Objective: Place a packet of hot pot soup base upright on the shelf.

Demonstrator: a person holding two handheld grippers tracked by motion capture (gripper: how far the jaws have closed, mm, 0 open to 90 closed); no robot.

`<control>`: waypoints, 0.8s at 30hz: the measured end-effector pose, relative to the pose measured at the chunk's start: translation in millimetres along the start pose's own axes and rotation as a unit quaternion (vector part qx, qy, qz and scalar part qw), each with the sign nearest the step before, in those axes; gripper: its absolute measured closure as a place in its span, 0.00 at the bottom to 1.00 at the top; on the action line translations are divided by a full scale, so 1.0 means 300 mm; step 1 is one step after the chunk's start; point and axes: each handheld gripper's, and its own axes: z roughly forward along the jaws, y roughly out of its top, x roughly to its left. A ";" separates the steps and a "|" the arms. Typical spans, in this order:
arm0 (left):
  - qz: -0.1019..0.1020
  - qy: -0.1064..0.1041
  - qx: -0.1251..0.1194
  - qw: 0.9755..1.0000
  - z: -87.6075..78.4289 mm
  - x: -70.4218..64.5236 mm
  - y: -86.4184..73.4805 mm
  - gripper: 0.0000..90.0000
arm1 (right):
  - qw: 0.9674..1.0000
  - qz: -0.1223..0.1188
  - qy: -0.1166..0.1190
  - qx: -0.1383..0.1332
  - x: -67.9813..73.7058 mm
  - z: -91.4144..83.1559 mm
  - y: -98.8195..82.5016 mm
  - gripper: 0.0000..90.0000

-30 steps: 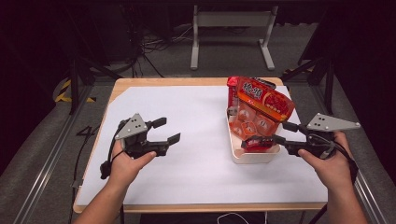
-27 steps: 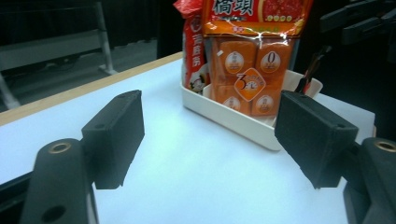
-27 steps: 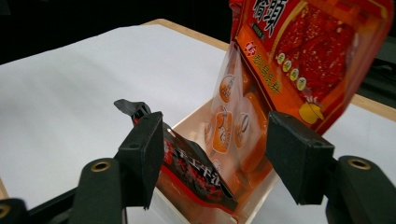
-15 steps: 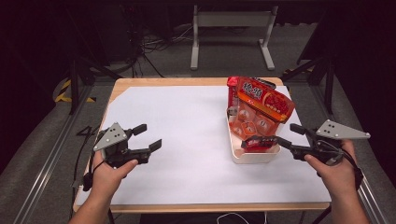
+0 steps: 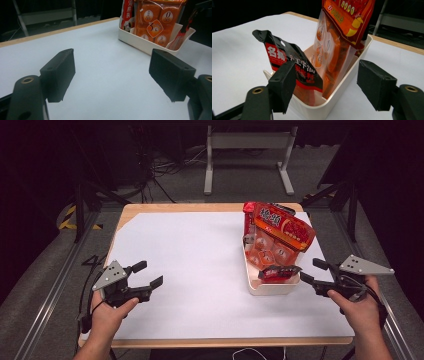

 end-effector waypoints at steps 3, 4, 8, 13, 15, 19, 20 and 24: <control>0.003 -0.001 0.004 1.000 0.005 0.006 -0.011 0.24 | 1.000 0.002 0.004 -0.002 -0.001 0.010 -0.017 0.35; 0.006 -0.001 0.006 1.000 0.008 0.007 -0.014 0.24 | 1.000 0.004 0.004 -0.002 0.001 0.013 -0.022 0.35; 0.006 -0.006 0.012 1.000 0.020 0.015 -0.027 0.24 | 1.000 0.003 0.008 0.006 0.003 0.036 -0.044 0.35; 0.000 -0.019 0.021 1.000 0.025 0.018 -0.034 0.24 | 1.000 0.004 0.014 0.011 0.004 0.045 -0.051 0.35; 0.001 -0.022 0.026 0.999 0.028 0.022 -0.036 0.24 | 1.000 0.001 0.014 0.014 0.004 0.047 -0.053 0.34; -0.003 -0.026 0.029 0.999 0.031 0.021 -0.036 0.24 | 1.000 0.002 0.016 0.016 0.006 0.051 -0.054 0.34; -0.002 -0.025 0.030 0.999 0.032 0.021 -0.036 0.24 | 1.000 0.003 0.016 0.017 0.008 0.052 -0.057 0.34; -0.001 -0.025 0.031 0.999 0.027 0.024 -0.037 0.24 | 1.000 0.003 0.017 0.017 0.008 0.053 -0.061 0.34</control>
